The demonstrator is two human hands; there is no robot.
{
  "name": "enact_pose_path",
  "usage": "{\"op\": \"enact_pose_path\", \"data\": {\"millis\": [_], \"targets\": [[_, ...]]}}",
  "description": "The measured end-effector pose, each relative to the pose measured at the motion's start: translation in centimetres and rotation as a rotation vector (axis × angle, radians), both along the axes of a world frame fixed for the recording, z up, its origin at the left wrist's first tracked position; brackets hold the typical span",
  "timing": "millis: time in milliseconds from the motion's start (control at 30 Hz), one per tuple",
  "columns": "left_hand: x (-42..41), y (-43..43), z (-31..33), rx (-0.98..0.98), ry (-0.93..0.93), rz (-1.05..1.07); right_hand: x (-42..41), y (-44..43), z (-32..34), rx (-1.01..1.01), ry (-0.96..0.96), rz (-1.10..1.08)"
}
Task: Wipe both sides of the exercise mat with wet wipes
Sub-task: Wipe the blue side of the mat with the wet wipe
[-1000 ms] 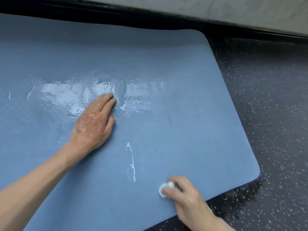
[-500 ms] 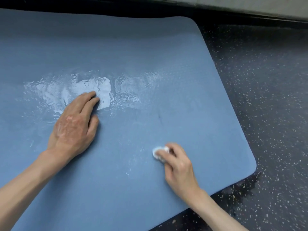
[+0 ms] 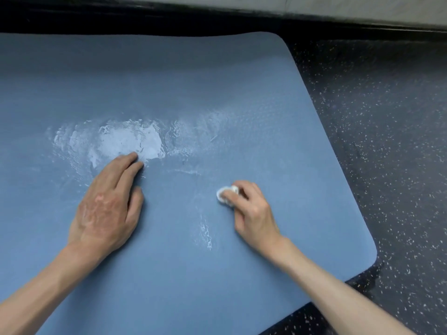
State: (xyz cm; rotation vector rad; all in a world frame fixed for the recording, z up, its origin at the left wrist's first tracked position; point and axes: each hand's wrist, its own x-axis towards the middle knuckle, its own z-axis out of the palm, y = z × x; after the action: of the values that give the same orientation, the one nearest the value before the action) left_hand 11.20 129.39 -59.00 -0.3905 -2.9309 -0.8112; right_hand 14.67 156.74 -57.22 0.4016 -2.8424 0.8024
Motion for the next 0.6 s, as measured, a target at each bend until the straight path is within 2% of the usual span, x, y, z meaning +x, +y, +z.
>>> {"op": "enact_pose_path", "data": {"millis": [133, 600], "targets": [[-0.1, 0.0, 0.4, -0.003, -0.033, 0.019, -5.5, 0.1, 0.1, 0.097, 0.027, 0.126], [-0.5, 0.5, 1.0, -0.034, -0.08, 0.014, -6.1, 0.3, 0.5, 0.114, -0.166, 0.182]]}}
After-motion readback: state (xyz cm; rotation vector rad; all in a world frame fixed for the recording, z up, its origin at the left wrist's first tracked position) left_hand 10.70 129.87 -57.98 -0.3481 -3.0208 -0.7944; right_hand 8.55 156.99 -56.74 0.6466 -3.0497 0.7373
